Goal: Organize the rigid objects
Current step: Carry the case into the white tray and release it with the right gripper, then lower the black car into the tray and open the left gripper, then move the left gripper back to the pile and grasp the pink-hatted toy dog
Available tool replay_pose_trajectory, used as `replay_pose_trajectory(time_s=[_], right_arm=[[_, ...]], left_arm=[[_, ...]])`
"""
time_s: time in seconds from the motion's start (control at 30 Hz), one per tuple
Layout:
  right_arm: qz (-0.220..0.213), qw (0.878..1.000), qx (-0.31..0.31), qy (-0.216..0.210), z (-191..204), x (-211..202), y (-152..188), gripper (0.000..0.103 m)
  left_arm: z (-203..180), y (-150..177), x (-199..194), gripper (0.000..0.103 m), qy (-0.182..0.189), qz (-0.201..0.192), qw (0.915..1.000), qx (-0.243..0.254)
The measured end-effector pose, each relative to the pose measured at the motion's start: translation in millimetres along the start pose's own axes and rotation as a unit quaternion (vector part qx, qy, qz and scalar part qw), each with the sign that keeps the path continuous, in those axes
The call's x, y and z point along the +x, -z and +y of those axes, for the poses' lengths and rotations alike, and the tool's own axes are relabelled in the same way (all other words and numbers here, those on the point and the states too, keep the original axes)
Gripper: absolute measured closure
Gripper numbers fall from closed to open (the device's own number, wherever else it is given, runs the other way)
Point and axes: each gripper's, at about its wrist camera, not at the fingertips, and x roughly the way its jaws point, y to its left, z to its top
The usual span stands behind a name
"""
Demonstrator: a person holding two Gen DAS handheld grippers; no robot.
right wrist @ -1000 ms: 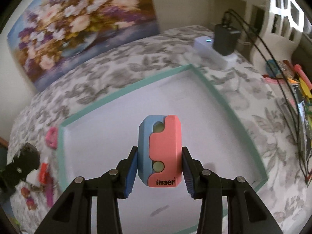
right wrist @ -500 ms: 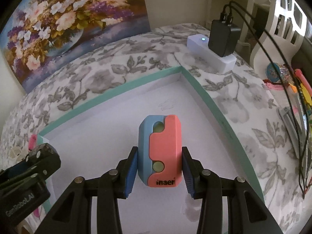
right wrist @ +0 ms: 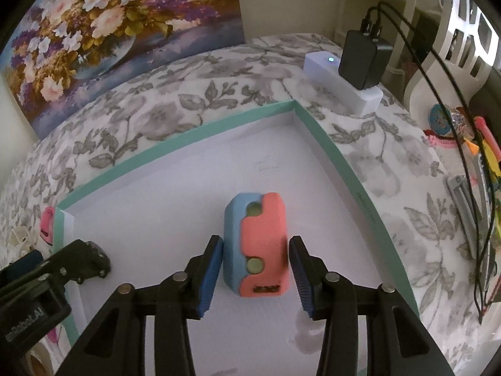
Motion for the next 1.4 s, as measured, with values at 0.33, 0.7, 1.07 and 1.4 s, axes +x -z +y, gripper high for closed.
replay_pose_trajectory(time_s=[0.33,0.7,1.07,1.4], right_arm=[[-0.01,1.0,-0.008,0.008,3.9,-15.9,4.9,0.031],[-0.008,1.0,-0.016,-0.009,13.6,-29.2,21.2,0.005],[-0.027,0.999,-0.028,-0.026,24.9,-46.1,30.4,0.0],[-0.072,0.995,-0.024,-0.063,44.3,-75.3,31.1,0.0]], left_arm=[[29.4,7.7,-25.3,0.01,-0.007,-0.03,0.9989,-0.036],[87.0,41.0,-34.7,0.009,-0.01,-0.044,0.9934,-0.105],[108.2,58.5,-47.2,0.001,0.008,-0.06,0.9906,-0.123],[143.0,55.5,-75.2,0.0,-0.004,-0.109,0.9838,-0.143]])
